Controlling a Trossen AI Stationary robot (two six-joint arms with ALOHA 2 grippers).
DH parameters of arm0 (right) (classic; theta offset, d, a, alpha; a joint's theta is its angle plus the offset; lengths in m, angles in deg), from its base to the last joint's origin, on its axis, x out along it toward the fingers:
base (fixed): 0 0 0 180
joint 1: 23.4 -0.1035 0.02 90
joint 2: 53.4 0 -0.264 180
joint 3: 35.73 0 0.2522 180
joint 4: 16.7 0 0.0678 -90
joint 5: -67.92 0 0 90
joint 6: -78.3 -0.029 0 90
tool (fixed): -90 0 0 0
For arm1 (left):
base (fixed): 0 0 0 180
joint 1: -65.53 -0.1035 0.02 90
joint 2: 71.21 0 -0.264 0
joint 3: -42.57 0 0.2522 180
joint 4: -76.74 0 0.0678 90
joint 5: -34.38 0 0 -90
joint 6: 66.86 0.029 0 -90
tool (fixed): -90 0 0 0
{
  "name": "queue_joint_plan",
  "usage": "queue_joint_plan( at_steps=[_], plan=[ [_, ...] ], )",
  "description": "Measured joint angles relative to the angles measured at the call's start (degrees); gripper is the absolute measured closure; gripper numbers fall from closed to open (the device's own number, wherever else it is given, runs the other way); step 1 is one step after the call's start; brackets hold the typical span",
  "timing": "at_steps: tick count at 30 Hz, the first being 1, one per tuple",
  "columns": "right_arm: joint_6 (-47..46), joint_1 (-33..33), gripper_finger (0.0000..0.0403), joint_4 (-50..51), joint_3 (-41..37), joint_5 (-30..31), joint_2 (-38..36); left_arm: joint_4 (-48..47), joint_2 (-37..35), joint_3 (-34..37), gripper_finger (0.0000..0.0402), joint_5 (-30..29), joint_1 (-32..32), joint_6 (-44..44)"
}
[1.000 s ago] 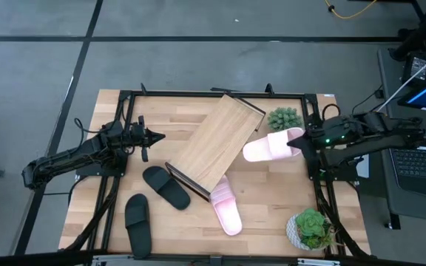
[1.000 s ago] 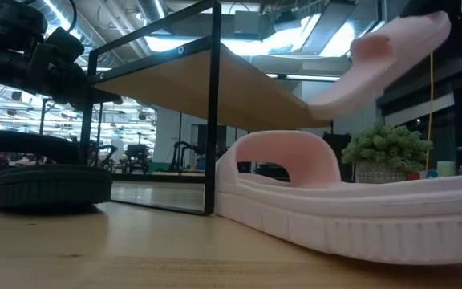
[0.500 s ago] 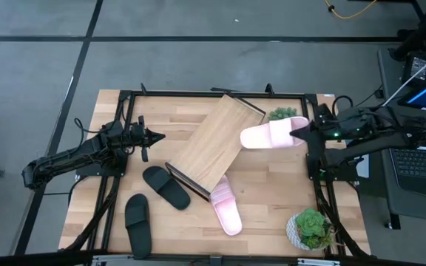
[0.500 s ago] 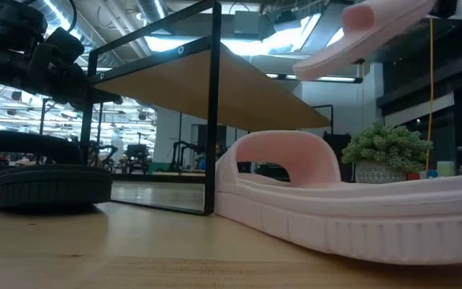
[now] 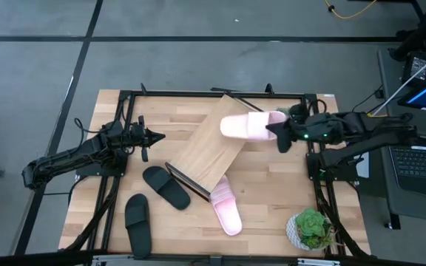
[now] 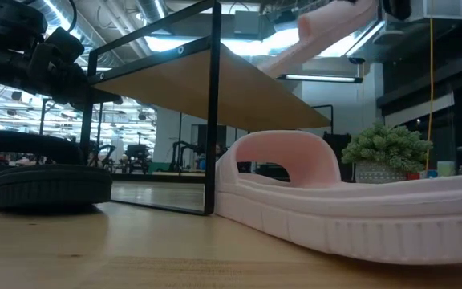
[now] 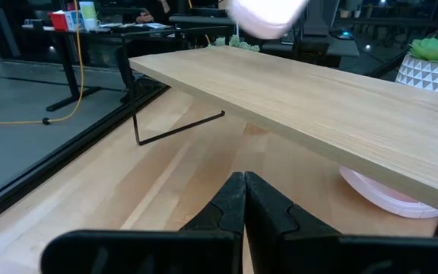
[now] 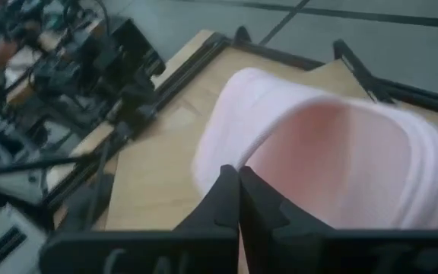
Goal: Pick and place slides into the shelf
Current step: Put the right pink slides on the shelf
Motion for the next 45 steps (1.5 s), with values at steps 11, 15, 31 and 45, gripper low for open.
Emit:
queue_joint_plan(
  at_steps=[11, 15, 31, 45],
  plan=[
    [-4.80, -0.02, 0.0403, -4.41, 0.00, 4.78, 9.16, 0.00, 0.00, 0.00, 0.0401, 0.00, 0.00, -0.19],
    [-4.91, 0.00, 0.0403, -9.00, 0.00, 5.43, 11.93, 0.00, 0.00, 0.00, 0.0401, 0.00, 0.00, -1.53],
    [-9.59, -1.46, 0.0403, -22.46, 0.00, 4.18, 18.93, 0.02, 0.00, 0.00, 0.0401, 0.00, 0.00, -1.91],
    [-12.45, -5.48, 0.0403, -29.16, 0.02, 4.17, 27.48, 0.02, 0.00, 0.00, 0.0401, -0.02, -0.02, -3.99]
  ],
)
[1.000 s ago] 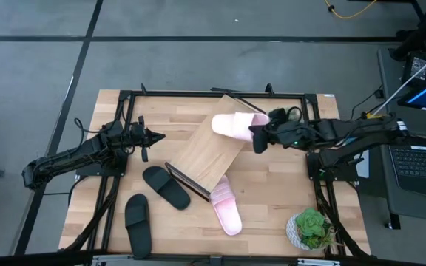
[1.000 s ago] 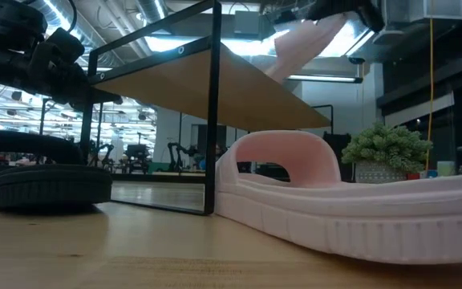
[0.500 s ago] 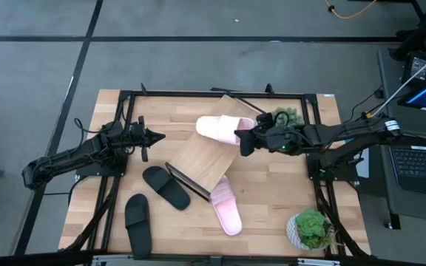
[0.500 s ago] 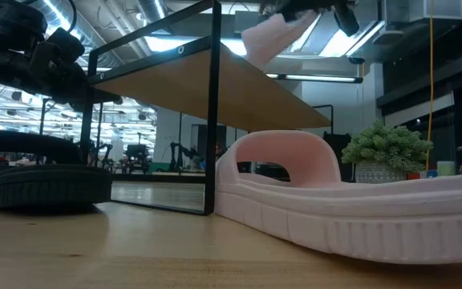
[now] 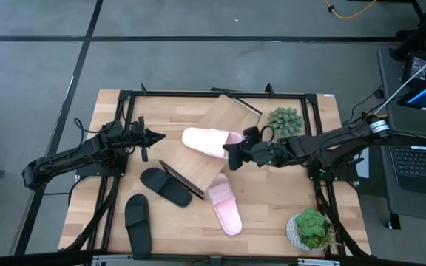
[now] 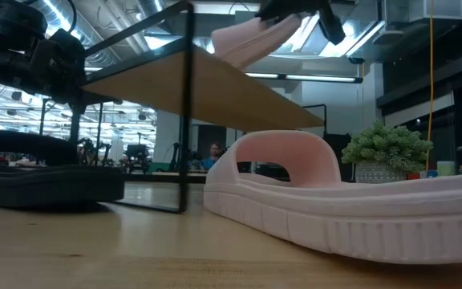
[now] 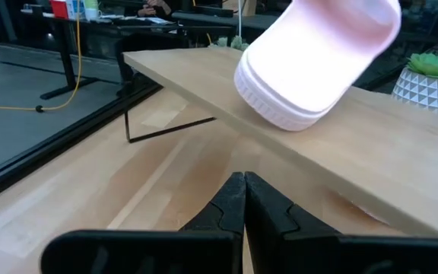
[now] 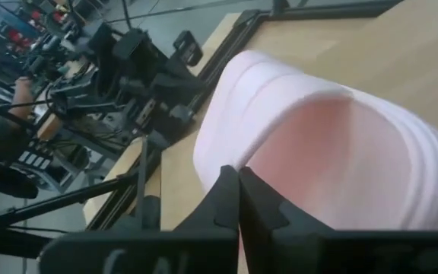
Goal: Pick and place slides into the shelf
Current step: Put the right pink slides on the shelf
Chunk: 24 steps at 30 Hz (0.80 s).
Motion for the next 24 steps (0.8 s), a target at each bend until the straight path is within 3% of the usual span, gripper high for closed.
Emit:
queue_joint_plan(
  at_steps=[17, 24],
  plan=[
    [0.66, -5.37, 0.0403, -8.38, 0.00, 8.89, 1.45, 0.07, 0.00, 0.00, 0.0401, 0.02, 0.00, -0.17],
    [1.73, -5.10, 0.0403, -11.18, 0.00, 9.24, 2.56, 0.09, 0.00, 0.00, 0.0401, 0.02, 0.00, -0.17]
  ],
)
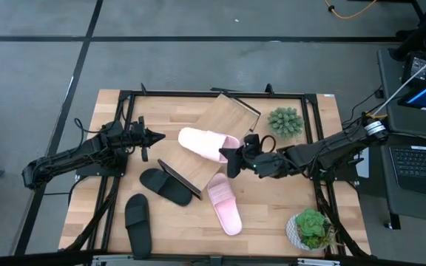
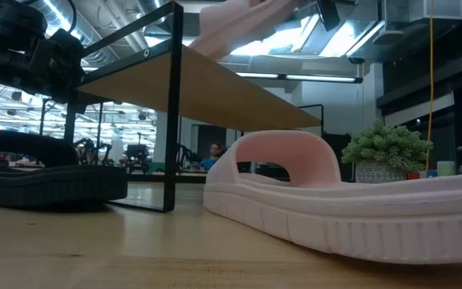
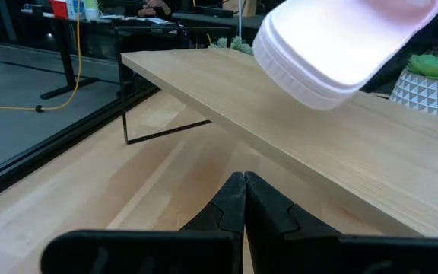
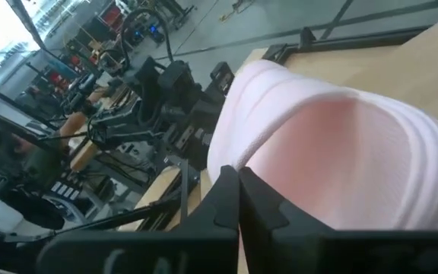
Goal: Pick and place slides into the shelf
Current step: Put the right pink slides on the shelf
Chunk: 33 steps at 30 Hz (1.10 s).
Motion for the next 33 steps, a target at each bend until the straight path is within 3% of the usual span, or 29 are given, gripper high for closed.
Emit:
queue_joint_plan(
  at_steps=[18, 33],
  plan=[
    [1.74, -0.37, 0.0403, -14.96, 0.00, -2.30, 10.58, -0.02, 0.00, -0.02, 0.0401, 0.00, 0.00, 0.04],
    [1.65, -2.08, 0.0403, -17.76, -0.02, -2.57, 11.34, -0.02, 0.00, -0.02, 0.0401, 0.02, 0.00, -0.24]
  ],
)
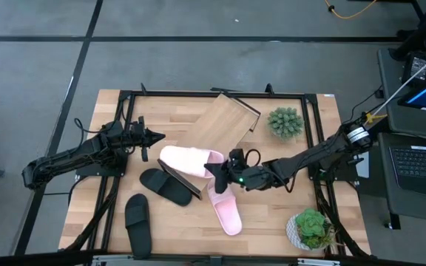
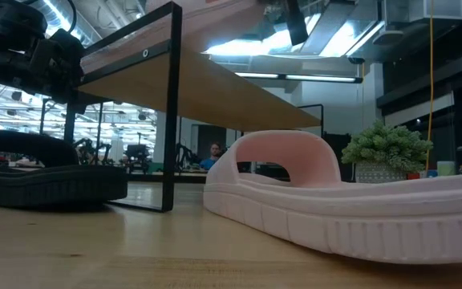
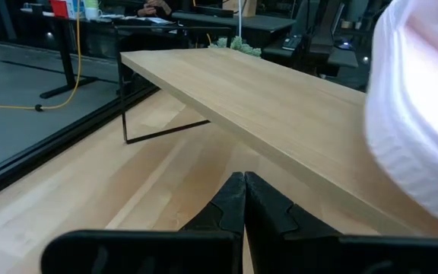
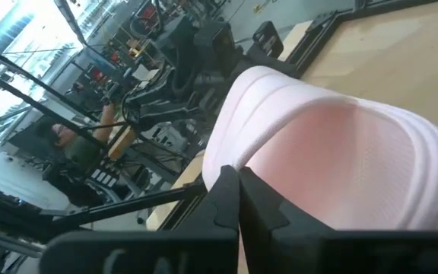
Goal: Pick and place slides into the shelf
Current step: Put the right pink slides on the shelf
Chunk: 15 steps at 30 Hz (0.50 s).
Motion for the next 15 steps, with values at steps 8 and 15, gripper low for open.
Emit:
queue_joint_plan(
  at_steps=[8, 15],
  plan=[
    [1.53, 0.00, 0.0403, 0.02, 0.00, 2.22, 0.00, -0.02, 0.00, 0.01, 0.0401, 0.00, 0.01, -0.02],
    [1.51, 0.02, 0.0403, 0.09, 0.00, 2.29, 0.22, -0.02, 0.00, 0.00, 0.0401, 0.00, 0.02, -0.02]
  ],
)
